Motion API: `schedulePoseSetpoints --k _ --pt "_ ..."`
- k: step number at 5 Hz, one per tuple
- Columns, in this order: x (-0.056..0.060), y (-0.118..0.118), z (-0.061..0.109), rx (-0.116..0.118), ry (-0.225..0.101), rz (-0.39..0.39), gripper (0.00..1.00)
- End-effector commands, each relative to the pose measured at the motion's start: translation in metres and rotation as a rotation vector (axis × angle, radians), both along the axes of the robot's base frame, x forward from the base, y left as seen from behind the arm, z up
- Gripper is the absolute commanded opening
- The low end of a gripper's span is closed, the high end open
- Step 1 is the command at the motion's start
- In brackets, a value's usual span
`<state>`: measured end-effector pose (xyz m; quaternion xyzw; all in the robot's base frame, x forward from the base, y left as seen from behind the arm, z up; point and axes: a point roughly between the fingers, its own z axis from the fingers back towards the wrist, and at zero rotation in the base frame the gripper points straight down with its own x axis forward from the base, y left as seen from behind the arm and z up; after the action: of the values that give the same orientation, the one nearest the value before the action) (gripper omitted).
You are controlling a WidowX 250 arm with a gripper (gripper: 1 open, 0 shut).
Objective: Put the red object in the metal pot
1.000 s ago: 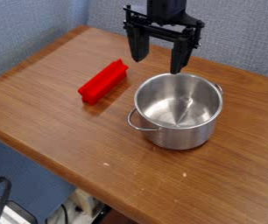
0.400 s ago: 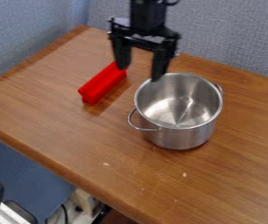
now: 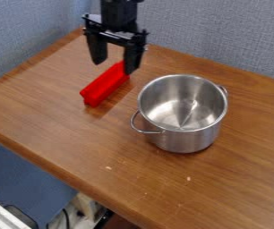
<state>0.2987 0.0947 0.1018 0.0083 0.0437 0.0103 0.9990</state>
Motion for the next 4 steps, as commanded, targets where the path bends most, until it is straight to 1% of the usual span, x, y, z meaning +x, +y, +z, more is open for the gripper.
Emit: schedulePoseSetpoints --k 1,2,3,4 --pt "0.009 0.023 0.007 0.056 -0.067 -0.035 1.00" --pt "0.009 0.033 -0.003 0.058 -0.071 -0.039 1.00" --pt "0.010 0.035 -0.014 0.053 -0.063 -0.040 1.00" --pt "0.012 0.035 -0.022 0.048 -0.067 -0.042 1.00"
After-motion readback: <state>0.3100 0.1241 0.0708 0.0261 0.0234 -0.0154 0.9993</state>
